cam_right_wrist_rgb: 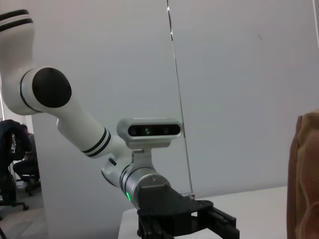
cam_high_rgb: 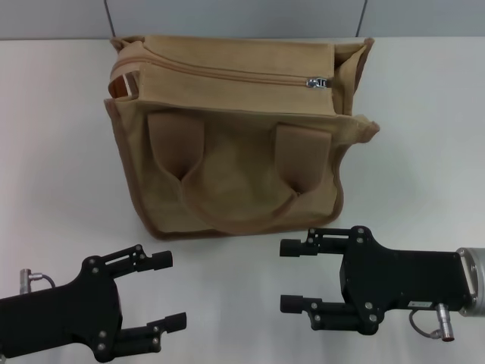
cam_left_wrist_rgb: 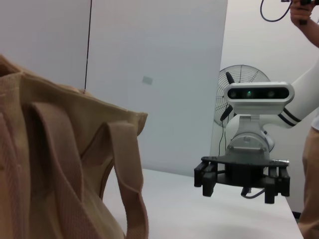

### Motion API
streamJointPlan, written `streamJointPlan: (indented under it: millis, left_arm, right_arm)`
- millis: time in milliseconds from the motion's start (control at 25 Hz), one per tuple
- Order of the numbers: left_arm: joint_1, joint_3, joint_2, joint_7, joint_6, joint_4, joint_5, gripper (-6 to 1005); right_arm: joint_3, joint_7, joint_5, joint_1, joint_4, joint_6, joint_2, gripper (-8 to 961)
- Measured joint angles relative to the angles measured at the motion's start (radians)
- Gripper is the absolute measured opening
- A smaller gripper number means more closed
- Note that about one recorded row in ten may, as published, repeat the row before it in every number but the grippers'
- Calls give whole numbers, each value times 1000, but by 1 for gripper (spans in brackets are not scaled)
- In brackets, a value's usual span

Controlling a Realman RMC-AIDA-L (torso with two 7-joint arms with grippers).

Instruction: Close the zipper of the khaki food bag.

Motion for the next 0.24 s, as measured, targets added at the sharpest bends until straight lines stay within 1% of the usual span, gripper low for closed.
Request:
streamJointPlan:
  millis: [240]
  left_arm:
    - [-10,1,-1,0,-4,1,0,784]
  right_arm:
    - [1,1,16,3,2,2,0,642]
